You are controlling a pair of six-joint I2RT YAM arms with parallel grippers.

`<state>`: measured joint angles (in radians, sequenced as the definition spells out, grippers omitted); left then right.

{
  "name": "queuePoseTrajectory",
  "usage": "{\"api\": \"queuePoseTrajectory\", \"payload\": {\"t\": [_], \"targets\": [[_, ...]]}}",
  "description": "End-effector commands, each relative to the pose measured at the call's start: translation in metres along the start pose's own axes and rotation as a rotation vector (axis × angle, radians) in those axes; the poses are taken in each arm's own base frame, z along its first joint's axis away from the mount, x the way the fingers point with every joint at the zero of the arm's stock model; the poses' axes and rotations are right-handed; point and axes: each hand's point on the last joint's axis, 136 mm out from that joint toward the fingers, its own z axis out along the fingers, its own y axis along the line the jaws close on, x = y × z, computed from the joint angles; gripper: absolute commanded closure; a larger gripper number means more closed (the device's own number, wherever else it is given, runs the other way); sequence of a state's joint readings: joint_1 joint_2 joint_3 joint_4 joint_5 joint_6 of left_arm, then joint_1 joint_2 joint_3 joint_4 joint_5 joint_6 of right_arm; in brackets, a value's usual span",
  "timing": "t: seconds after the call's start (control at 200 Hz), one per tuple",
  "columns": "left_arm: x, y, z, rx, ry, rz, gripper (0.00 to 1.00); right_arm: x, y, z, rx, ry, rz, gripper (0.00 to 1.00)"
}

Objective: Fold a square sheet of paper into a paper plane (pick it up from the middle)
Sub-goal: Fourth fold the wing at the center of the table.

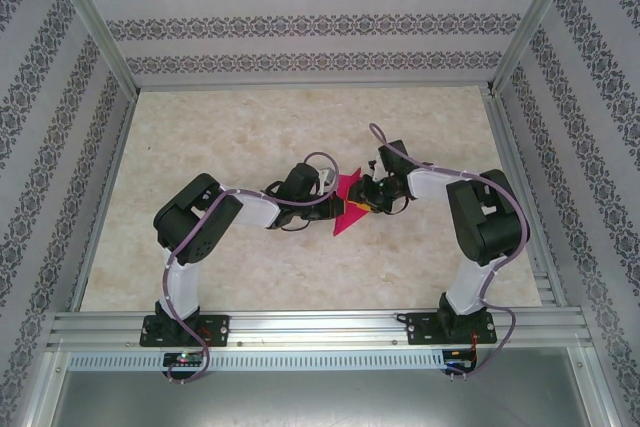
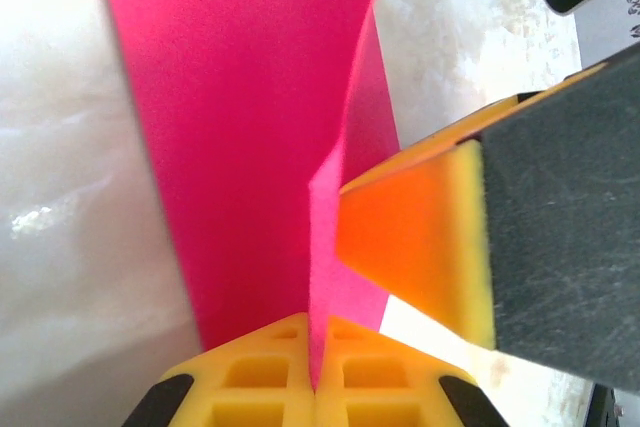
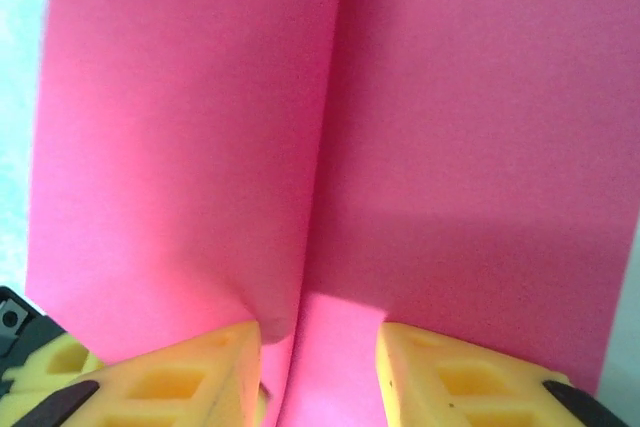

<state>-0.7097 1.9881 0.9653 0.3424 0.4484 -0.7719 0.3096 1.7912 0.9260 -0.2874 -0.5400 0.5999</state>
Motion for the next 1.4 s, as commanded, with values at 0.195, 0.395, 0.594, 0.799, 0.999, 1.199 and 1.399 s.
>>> {"api": "queuePoseTrajectory", "payload": {"t": [0.195, 0.395, 0.594, 0.799, 0.999, 1.199, 1.399], "targets": [[0.003, -0.009, 0.005, 0.018, 0.048, 0.070, 0.94, -0.005, 0.009, -0.022, -0.075, -0.034, -0.070, 0.59], [0.004, -0.011, 0.008, 0.028, 0.069, 0.071, 0.94, -0.010, 0.015, -0.022, -0.088, -0.042, -0.086, 0.56], [0.005, -0.010, 0.011, 0.026, 0.087, 0.066, 0.93, -0.014, 0.017, -0.019, -0.103, -0.046, -0.090, 0.49], [0.006, -0.009, 0.014, 0.026, 0.101, 0.064, 0.92, -0.018, 0.017, -0.013, -0.105, -0.041, -0.083, 0.47], [0.009, -0.005, 0.017, 0.022, 0.112, 0.054, 0.91, -0.019, 0.012, -0.006, -0.085, -0.034, -0.073, 0.47], [0.009, -0.007, 0.016, 0.026, 0.115, 0.058, 0.87, -0.017, -0.003, 0.003, -0.025, -0.023, -0.040, 0.48], [0.005, -0.018, 0.005, 0.039, 0.099, 0.066, 0.69, -0.012, -0.023, 0.008, 0.064, -0.009, 0.002, 0.48]]}}
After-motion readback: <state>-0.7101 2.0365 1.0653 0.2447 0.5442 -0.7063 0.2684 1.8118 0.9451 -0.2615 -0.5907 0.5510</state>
